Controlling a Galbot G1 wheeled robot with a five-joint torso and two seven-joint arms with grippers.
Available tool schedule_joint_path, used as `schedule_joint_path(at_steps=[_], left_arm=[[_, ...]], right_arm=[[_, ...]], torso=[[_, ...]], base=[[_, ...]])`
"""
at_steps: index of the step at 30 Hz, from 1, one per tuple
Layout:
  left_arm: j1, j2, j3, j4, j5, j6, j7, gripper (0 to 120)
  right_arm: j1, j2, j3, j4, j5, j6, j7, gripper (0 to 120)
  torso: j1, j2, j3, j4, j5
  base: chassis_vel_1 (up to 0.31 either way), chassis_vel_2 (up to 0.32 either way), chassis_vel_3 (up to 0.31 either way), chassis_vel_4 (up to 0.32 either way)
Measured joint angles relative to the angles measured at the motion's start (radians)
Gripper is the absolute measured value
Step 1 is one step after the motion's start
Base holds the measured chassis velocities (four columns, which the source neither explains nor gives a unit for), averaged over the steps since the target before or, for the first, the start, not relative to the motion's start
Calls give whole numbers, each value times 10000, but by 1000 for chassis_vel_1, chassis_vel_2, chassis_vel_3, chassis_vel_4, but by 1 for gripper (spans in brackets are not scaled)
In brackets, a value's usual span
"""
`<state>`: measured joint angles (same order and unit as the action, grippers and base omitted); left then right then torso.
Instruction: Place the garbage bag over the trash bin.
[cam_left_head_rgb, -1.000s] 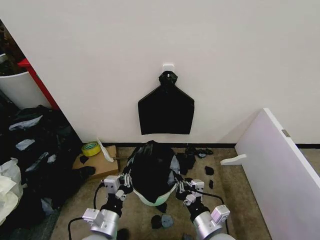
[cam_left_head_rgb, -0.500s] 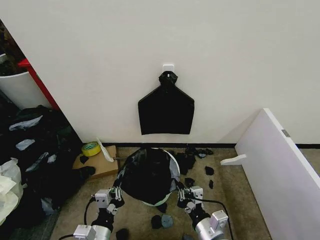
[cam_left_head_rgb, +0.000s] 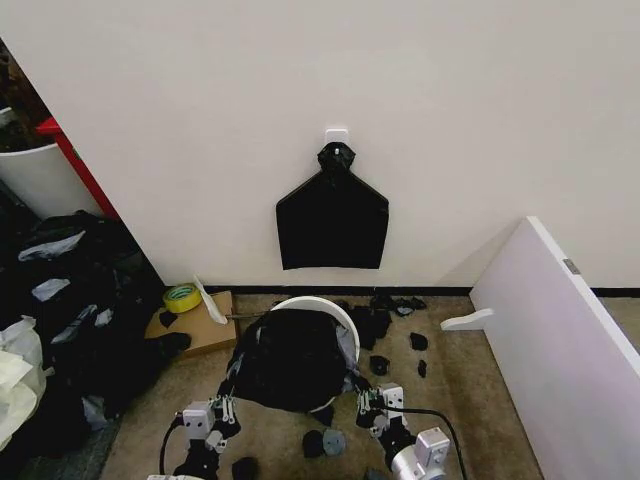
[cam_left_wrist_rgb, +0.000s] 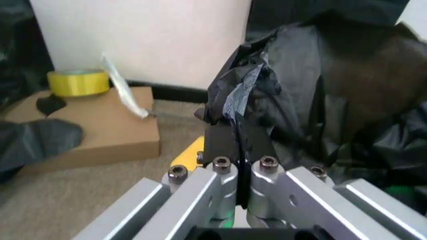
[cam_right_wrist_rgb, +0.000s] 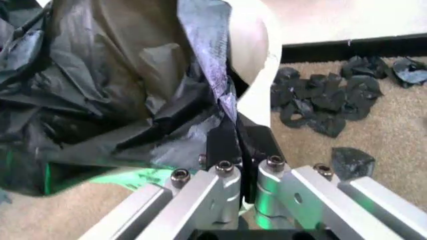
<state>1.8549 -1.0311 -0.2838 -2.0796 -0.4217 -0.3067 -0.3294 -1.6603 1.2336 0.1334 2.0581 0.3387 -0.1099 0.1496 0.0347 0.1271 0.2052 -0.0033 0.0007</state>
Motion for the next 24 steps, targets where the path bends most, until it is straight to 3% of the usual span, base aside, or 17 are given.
schedule_joint_path(at_steps=[13, 24], left_arm=[[-88, -145, 201, 615, 102, -69, -12, 0], [-1292, -287, 556, 1715, 259, 212, -100, 0]], right_arm=[[-303, -39, -31, -163, -469, -434, 282, 0], [768, 120, 89, -1341, -548, -400, 294, 0]], torso=[[0, 0, 0, 0, -1], [0, 0, 1, 1, 1]], base=[[0, 0, 0, 0], [0, 0, 0, 0]])
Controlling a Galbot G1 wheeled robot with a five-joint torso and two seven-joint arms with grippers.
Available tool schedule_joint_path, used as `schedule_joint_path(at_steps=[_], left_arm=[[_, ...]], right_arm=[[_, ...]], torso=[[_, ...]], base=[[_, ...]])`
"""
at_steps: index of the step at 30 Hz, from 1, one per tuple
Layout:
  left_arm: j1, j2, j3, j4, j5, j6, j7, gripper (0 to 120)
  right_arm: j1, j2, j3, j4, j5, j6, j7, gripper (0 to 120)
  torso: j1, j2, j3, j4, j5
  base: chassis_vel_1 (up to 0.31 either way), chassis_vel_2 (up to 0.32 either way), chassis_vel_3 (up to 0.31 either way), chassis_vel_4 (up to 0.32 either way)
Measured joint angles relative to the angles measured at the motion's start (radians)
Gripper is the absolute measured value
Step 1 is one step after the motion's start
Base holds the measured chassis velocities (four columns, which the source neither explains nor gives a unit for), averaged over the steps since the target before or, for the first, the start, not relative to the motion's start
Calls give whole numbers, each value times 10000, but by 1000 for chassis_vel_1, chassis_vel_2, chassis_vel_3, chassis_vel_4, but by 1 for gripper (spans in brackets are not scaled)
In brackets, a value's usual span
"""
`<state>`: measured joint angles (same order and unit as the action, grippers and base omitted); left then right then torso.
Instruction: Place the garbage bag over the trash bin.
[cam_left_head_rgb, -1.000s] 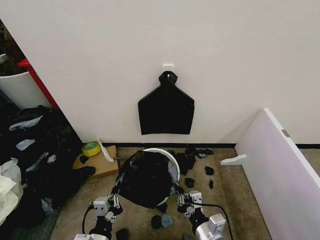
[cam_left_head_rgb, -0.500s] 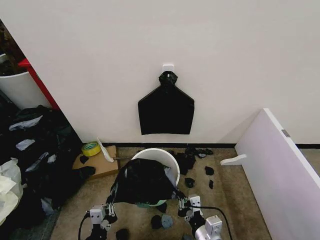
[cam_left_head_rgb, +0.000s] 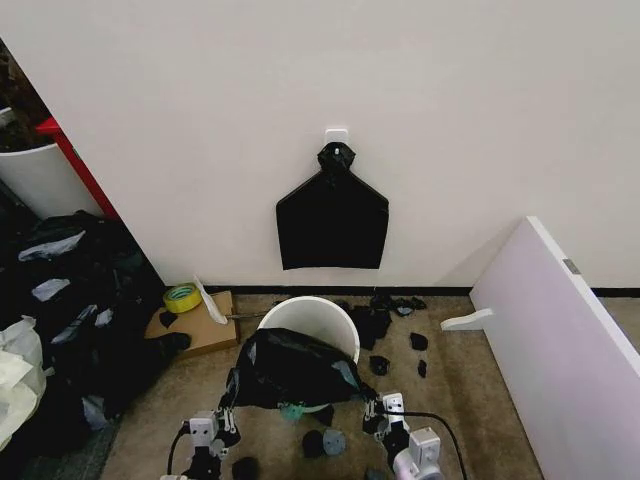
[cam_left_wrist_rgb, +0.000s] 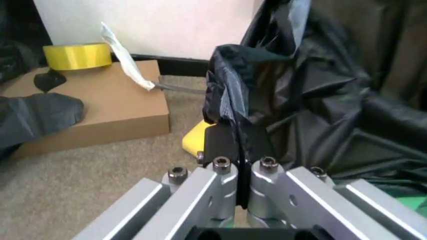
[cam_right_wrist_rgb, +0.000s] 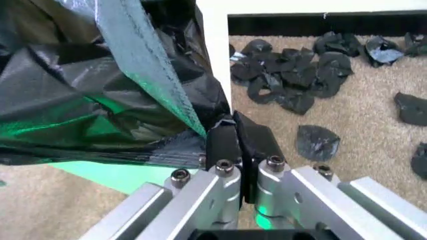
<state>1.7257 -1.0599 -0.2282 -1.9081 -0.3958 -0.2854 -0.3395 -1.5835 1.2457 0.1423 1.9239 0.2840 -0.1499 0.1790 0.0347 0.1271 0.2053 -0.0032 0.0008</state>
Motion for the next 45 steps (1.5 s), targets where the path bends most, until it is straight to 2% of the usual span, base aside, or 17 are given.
schedule_joint_path(at_steps=[8, 24, 35, 45], left_arm=[[-757, -283, 27, 369, -46, 188, -116, 0], [-1912, -561, 83, 1232, -8, 321, -119, 0], [-1511, -346, -118, 881, 107, 336, 71, 0], [-900, -281, -413, 553, 476, 315, 39, 36]], right_arm=[[348, -88, 149, -391, -58, 67, -15, 0], [511, -58, 434, -1060, -176, 1087, -570, 0], [-45, -213, 422, -533, -527, 1540, -1016, 0], [-526, -431, 547, -251, -951, 2005, -1253, 36]], torso=[[0, 0, 0, -1, -1], [0, 0, 0, -1, 0], [0, 0, -1, -1, 0], [0, 2, -1, -1, -1]], base=[[0, 0, 0, 0], [0, 0, 0, 0], [0, 0, 0, 0], [0, 0, 0, 0]])
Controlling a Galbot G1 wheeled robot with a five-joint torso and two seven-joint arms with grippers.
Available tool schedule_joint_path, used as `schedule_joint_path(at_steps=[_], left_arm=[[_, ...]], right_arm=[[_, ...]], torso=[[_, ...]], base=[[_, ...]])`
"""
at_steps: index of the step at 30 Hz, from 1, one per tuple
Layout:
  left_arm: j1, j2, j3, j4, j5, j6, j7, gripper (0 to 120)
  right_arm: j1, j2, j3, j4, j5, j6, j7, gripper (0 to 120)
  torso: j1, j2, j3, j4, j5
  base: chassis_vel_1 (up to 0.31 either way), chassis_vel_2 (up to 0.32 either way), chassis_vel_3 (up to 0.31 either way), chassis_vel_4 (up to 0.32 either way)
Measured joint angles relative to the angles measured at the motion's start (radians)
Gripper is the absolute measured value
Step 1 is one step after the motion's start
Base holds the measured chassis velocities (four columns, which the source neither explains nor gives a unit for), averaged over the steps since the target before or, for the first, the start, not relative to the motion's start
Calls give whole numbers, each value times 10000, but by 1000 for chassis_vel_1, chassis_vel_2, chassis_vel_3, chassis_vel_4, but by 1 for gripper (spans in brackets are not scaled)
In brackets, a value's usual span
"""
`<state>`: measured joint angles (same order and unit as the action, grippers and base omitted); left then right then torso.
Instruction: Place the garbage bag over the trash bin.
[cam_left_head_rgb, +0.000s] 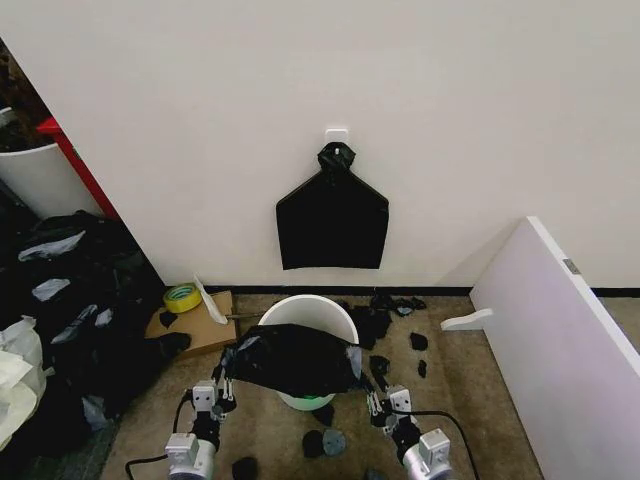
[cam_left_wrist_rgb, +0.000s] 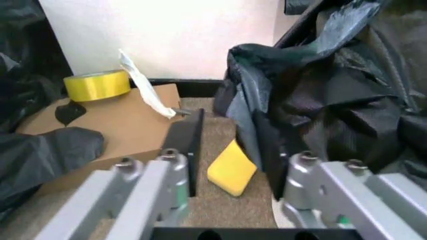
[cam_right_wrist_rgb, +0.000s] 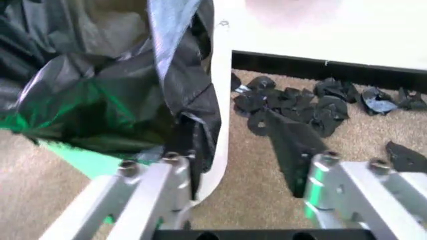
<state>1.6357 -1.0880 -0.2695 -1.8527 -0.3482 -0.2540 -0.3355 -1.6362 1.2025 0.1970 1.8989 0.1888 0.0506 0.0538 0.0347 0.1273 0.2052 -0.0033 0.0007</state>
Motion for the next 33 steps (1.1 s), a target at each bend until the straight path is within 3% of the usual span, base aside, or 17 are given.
schedule_joint_path(at_steps=[13, 18, 29, 33], left_arm=[[462, 37, -467, -262, -5, -813, 13, 86], [609, 59, -749, -354, -132, -1038, 96, 98], [1187, 89, -1262, -563, -227, -1795, 457, 100], [1339, 307, -1312, -515, -1031, -2436, 2048, 100]], right_arm=[[-1092, -355, 720, 623, -115, 687, -401, 84], [-1457, -463, 1022, 692, -99, 978, -575, 98], [-1881, -505, 1202, 959, -248, 1448, -910, 100], [-1898, -499, 1142, 1108, -240, 1476, -930, 100]], torso=[[-1, 0, 0, 0, 0], [-1, 0, 0, 0, 1], [-1, -2, 0, 0, 0], [-1, -2, 0, 0, 2]], base=[[0, 0, 0, 0], [0, 0, 0, 0], [0, 0, 0, 0], [0, 0, 0, 0]])
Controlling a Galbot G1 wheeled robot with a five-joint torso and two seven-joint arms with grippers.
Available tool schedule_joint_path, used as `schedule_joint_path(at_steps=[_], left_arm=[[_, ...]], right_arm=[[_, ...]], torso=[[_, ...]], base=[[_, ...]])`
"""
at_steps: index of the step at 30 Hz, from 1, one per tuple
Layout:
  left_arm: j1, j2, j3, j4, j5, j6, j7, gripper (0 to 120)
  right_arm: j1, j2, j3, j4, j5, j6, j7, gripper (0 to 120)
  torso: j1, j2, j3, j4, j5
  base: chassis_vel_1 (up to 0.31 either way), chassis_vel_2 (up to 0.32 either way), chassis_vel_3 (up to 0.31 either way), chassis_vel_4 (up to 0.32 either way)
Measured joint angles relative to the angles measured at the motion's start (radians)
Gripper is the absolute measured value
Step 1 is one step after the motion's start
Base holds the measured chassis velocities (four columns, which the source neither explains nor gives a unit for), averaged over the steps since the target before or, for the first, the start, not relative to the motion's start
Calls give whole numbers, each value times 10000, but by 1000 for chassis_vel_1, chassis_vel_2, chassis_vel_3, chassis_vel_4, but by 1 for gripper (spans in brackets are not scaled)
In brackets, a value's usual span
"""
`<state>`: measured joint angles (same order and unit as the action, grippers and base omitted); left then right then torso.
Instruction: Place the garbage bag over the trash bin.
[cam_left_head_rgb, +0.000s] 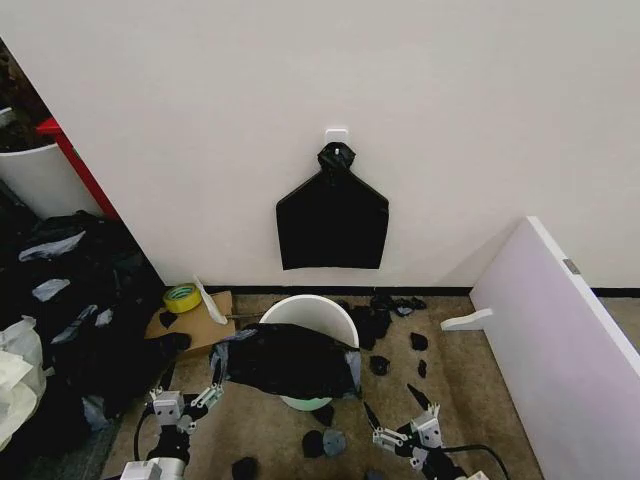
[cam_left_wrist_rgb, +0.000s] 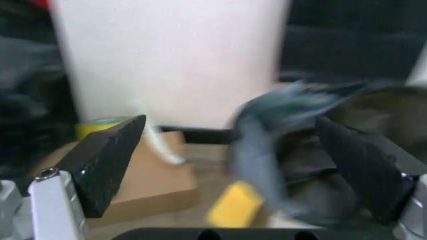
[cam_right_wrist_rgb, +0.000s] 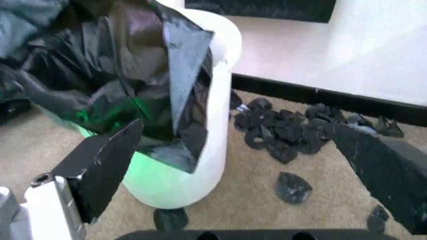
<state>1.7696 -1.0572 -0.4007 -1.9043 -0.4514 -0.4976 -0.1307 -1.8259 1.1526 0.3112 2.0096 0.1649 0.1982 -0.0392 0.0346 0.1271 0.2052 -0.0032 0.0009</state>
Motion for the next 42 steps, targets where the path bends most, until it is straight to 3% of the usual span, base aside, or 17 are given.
schedule_joint_path(at_steps=[3, 8, 12, 17, 23, 33, 42], left_arm=[[-209, 137, 223, 311, -1334, -446, 1195, 100], [-407, 161, 261, 367, -1895, -712, 1709, 100], [-431, 44, 165, 265, -1257, -839, 1579, 100], [-220, -497, -18, -71, 357, -1168, 924, 100], [112, -960, -18, -630, 957, -1221, 448, 100], [819, -1656, -213, -1262, 2678, -1345, -584, 100], [1634, -2120, -375, -1643, 3467, -1513, -1103, 100]], right_arm=[[18, 44, -84, 60, -29, -2, -1, 100], [-51, 65, -66, 157, -30, -2, -4, 100], [-125, -2, 68, 367, 149, -2, -60, 100], [67, -309, 339, 931, 781, -226, -192, 100], [644, -773, 380, 1421, 1444, -860, -278, 100], [2171, -2144, 488, 1792, 2940, -2826, -999, 100], [4838, -3462, 75, 1034, 5096, -5071, -1680, 100]], torso=[[1, 0, 0, -1, -6], [2, 0, 1, -2, -3], [2, 0, 1, -2, -2], [2, 0, 1, -1, 0], [2, 0, 1, 0, -1], [1, 0, 1, 0, 0], [2, 0, 1, -1, -1]], base=[[0, 0, 0, 0], [0, 0, 0, 0], [0, 0, 0, 0], [0, 0, 0, 0], [0, 0, 0, 0], [0, 0, 0, 0], [0, 0, 0, 0]])
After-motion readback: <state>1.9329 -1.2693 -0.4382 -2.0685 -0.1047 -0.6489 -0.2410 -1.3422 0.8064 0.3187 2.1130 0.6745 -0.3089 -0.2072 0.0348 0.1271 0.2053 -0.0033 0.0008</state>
